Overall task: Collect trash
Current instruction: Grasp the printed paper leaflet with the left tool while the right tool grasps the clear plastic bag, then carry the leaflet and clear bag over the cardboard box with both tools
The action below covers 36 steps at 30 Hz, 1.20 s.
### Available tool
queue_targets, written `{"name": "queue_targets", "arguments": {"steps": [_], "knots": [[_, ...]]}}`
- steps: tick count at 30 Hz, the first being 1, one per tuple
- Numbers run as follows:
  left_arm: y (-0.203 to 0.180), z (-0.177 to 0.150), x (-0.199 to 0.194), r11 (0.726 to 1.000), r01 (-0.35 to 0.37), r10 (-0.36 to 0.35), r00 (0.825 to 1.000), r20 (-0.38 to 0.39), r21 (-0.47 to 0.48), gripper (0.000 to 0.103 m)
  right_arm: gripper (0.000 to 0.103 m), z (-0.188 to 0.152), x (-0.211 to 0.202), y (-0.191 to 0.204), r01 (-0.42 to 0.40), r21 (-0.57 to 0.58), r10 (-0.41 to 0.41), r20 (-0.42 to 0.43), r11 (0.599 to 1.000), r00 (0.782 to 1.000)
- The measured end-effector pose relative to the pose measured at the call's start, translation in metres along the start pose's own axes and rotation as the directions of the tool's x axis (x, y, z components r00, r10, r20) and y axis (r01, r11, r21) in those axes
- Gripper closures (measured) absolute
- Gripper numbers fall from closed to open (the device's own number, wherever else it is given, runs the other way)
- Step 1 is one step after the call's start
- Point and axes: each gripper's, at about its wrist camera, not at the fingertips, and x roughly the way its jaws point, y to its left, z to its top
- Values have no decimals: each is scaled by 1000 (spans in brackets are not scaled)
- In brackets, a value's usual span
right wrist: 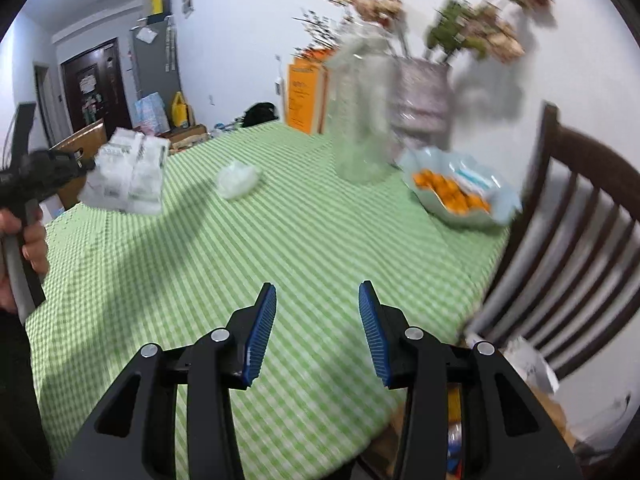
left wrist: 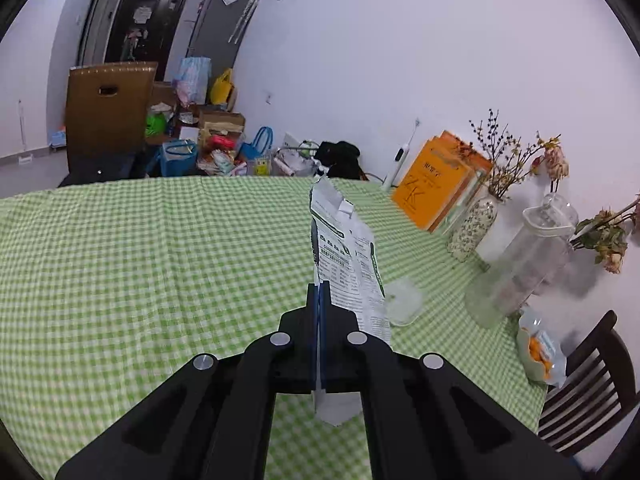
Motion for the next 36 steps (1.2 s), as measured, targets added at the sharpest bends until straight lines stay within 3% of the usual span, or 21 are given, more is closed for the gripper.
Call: {"name": "queue_targets", "arguments": {"steps": [3, 6, 15, 17, 23, 25, 29, 36], "knots": [[9, 0, 20, 1000, -4, 4, 998, -57, 0, 103, 61, 26, 25, 19, -46, -30, 45, -9, 999, 999], [21, 2, 27, 999, -31, 30, 998, -59, -14, 103, 61, 52, 61, 41, -92, -50, 91, -20, 994, 996], [55, 1, 43, 993, 20, -26, 998, -58, -115, 103, 60, 123, 209, 106, -129, -59, 121, -119, 990, 986], [63, -2, 48, 988, 43, -52, 997, -57, -146, 103, 55, 134, 237, 116, -116, -52, 108, -134, 992, 985], [80, 0, 48, 983, 31, -37, 999, -32, -183, 103, 55, 140, 314, 133, -32, -41, 21, -232, 999, 972], [84, 1, 49, 981, 14, -21, 999, -33, -191, 103, 55, 136, 321, 127, -30, -10, 27, -252, 999, 967], [82, -2, 52, 983, 3, -12, 999, -49, -183, 103, 83, 124, 313, 120, -82, -5, 78, -263, 997, 962], [41, -6, 50, 997, 29, -33, 998, -50, -78, 103, 88, 112, 231, 97, -157, -4, 154, -172, 988, 973]]}}
